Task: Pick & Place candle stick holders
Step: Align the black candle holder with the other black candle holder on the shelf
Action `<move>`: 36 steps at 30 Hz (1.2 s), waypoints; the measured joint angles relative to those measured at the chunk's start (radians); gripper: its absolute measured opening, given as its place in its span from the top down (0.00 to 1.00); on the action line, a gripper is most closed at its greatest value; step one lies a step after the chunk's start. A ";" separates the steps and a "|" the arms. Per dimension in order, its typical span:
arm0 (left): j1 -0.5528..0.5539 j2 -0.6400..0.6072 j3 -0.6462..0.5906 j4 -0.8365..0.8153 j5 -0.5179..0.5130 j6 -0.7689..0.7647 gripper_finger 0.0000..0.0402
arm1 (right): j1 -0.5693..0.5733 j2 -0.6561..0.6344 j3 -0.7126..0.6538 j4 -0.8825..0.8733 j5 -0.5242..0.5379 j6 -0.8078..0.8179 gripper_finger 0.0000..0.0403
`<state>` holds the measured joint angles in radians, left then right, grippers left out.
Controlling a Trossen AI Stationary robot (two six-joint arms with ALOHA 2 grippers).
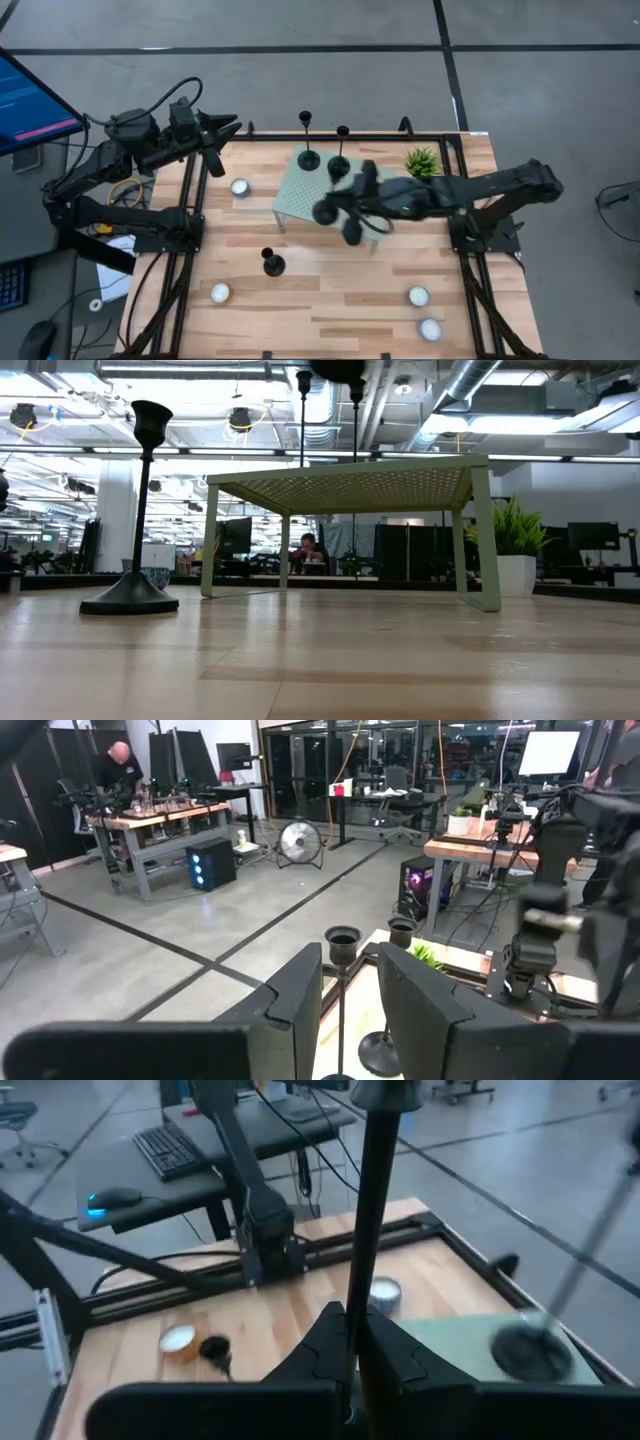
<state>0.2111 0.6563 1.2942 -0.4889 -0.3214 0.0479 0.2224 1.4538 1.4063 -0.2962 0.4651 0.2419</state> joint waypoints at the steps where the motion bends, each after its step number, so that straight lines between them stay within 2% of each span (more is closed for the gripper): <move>1: 0.000 0.000 0.000 0.000 0.000 0.000 0.75 | -0.023 0.027 0.000 0.038 -0.012 -0.016 1.00; 8: 0.000 0.000 0.000 0.000 0.000 0.000 0.75 | -0.138 0.187 -0.001 0.242 -0.054 -0.043 1.00; 12: 0.000 0.000 0.001 0.001 0.000 0.000 0.75 | -0.167 0.247 -0.001 0.293 -0.063 -0.043 1.00; 22: 0.000 0.000 0.001 0.004 0.000 0.000 0.75 | -0.218 0.327 0.008 0.352 -0.046 -0.095 1.00; 31: 0.000 0.000 0.001 0.008 0.000 0.000 0.75 | -0.233 0.414 0.096 0.307 -0.045 -0.158 1.00; 36: 0.000 0.000 0.001 0.012 0.000 0.000 0.75 | -0.230 0.416 0.111 0.279 -0.046 -0.164 1.00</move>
<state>0.2115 0.6559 1.2949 -0.4766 -0.3218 0.0475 -0.0078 1.8696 1.5177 -0.0176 0.4194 0.0784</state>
